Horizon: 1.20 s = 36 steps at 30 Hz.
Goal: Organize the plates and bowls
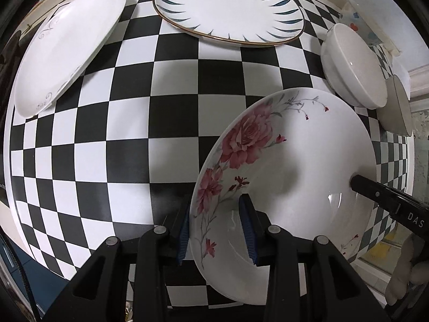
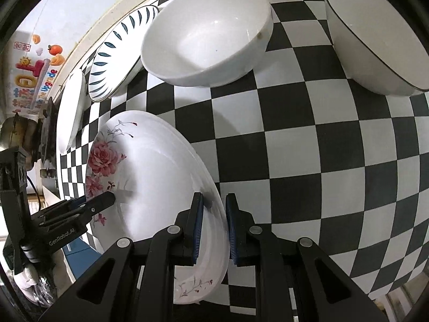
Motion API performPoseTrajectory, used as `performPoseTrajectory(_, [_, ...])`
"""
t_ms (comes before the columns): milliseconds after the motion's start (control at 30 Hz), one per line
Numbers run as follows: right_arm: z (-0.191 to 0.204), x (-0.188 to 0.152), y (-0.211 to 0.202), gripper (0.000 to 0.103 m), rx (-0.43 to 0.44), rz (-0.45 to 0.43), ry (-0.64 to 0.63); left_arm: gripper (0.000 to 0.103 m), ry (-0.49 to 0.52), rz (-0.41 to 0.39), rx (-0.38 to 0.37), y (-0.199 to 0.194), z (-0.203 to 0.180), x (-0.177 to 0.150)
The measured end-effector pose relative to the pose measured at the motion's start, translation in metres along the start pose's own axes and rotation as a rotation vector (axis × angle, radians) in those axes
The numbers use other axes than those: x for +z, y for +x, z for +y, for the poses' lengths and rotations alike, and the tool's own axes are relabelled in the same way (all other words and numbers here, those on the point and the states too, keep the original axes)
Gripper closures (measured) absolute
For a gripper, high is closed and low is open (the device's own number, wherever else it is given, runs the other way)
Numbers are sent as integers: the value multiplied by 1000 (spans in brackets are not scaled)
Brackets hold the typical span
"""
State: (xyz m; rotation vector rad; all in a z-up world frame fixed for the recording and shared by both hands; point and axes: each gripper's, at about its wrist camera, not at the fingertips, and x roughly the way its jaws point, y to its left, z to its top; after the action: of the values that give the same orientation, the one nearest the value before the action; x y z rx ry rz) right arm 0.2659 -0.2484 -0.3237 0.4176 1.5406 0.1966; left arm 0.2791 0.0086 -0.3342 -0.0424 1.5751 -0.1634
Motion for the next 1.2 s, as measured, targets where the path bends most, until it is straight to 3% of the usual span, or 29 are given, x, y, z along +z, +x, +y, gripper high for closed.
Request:
performPoseTrajectory(367, [13,-1,11,84,-9,14,-8,71,-42,1,-4,-17,19,-21])
performPoseTrajectory(467, [8,4,10,82,18,42,29,71,-99,-38,-10,-49,47,-27])
performPoseTrajectory(567, [4,7,-21,80,0,-4,52,71,-192,-108,-40,-95,89,-33])
performPoseTrajectory(633, [10,8,-47,68,-8,-51,52,70,-244,-170,-44,-127,123,-33])
performPoseTrajectory(767, [62,21,-79,56,103,-75,19,58,-299,-264,-13,-161,184,-11])
performPoseTrajectory(900, [152,53,-50,52,292,3,-52,57,-342,-254,-3,-144,229,38])
performPoseTrajectory(1033, [224,93,8,52,308,47,-89,58,-351,-196,-14,-112,276,88])
performPoseTrajectory(1200, [275,139,75,52,216,107,-86,58,-309,-126,-13,-81,306,125])
